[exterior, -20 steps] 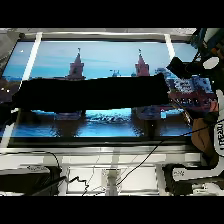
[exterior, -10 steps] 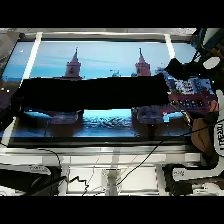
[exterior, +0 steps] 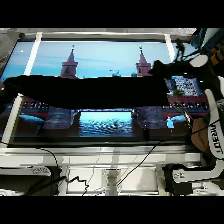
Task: Fold the clothes and pants, and hang the long-sleeved shirts on hangers.
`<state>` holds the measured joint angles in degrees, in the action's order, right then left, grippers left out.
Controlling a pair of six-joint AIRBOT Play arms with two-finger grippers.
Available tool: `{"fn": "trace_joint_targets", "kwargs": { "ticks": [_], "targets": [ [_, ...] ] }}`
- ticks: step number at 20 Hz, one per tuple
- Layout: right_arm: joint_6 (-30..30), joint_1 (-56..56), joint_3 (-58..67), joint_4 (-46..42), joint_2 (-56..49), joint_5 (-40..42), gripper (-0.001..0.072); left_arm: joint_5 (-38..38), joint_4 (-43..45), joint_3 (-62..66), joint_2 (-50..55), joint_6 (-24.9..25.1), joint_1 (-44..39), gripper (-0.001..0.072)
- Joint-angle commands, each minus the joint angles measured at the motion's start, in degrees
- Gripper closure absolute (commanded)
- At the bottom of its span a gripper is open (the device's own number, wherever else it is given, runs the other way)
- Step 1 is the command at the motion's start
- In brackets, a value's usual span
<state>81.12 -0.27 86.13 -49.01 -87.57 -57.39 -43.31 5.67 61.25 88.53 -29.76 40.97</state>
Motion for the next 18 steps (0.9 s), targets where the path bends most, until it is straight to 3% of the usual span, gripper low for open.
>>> {"fn": "trace_joint_targets", "kwargs": {
  "ticks": [1, 4, 11, 18],
  "targets": [
    [0.1, 9.6, 0.0, 2.2, -0.1, 16.5, 0.0705, -1.3, 16.3, 3.3, -7.0, -4.9, -3.2, 0.0686],
    [9.0, 18.0, 0.8, -1.3, -3.7, 26.3, 0.0706, -1.3, 18.4, 4.6, -13.7, -7.0, -7.7, 0.0686],
    [11.3, 34.9, 19.6, -2.0, -25.6, 11.1, 0.0706, -2.0, 18.3, 4.6, -26.4, -8.5, -19.3, 0.0687],
    [16.0, 50.0, 30.8, -2.7, -36.6, 17.6, 0.0707, -1.9, 18.3, 4.6, -26.9, -13.7, -25.6, 0.0686]
  ]
}}
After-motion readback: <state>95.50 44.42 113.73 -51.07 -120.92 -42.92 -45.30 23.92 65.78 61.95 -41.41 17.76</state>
